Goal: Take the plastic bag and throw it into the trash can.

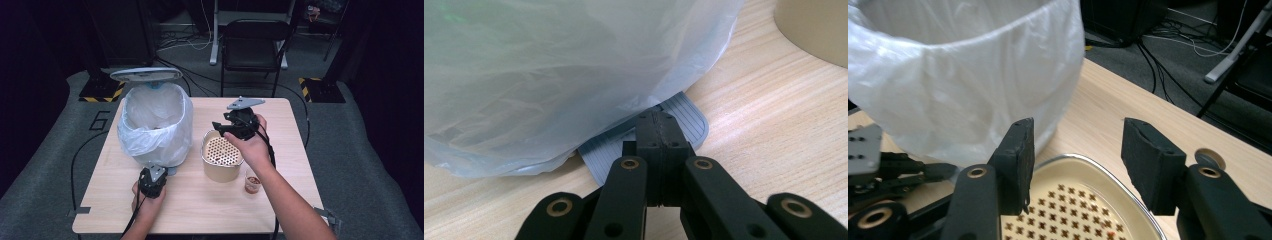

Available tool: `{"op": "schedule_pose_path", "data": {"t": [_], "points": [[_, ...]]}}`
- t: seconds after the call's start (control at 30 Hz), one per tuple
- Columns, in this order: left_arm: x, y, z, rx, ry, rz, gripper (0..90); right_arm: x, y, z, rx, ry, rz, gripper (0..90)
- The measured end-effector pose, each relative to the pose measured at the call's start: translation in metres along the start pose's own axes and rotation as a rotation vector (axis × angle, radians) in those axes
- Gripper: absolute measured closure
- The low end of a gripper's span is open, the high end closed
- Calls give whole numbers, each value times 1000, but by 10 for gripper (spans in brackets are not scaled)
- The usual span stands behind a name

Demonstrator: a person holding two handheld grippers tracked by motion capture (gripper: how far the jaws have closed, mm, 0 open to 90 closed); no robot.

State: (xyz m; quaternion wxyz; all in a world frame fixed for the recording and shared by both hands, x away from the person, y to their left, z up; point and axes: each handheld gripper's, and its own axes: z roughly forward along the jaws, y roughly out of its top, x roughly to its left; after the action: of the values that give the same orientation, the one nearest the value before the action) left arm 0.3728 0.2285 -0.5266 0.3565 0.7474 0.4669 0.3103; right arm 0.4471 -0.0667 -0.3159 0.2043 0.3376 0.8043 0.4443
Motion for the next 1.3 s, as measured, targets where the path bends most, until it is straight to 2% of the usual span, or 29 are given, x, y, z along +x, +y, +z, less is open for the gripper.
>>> {"op": "schedule_pose_path", "data": {"t": [0.13, 0.2, 0.3, 0.53, 0.67, 0.77, 0.93, 1.0, 1.2, 1.3], "points": [[0, 0, 0, 0, 0, 1, 900, -12, -12, 1, 5, -15, 24, 478], [0, 0, 0, 0, 0, 0, 900, -19, -18, 2, 3, -24, 29, 509], [0, 0, 0, 1, 0, 1, 900, -29, -27, 6, 24, -47, 18, 545], [0, 0, 0, 0, 0, 0, 900, -51, -52, 14, 54, -81, 93, 614], [0, 0, 0, 1, -1, -1, 900, -61, -65, 19, 53, -62, 160, 626], [0, 0, 0, 0, 0, 1, 900, -66, -71, 22, 77, -53, 185, 583], [0, 0, 0, 0, 0, 1, 900, -70, -80, 26, 98, -69, 186, 579], [0, 0, 0, 0, 0, 2, 900, -71, -84, 27, 109, -77, 183, 620], [0, 0, 0, 0, 0, 0, 900, -70, -95, 33, 134, -54, 182, 707], [0, 0, 0, -1, 0, -3, 900, -69, -97, 35, 119, -32, 209, 775]]}}
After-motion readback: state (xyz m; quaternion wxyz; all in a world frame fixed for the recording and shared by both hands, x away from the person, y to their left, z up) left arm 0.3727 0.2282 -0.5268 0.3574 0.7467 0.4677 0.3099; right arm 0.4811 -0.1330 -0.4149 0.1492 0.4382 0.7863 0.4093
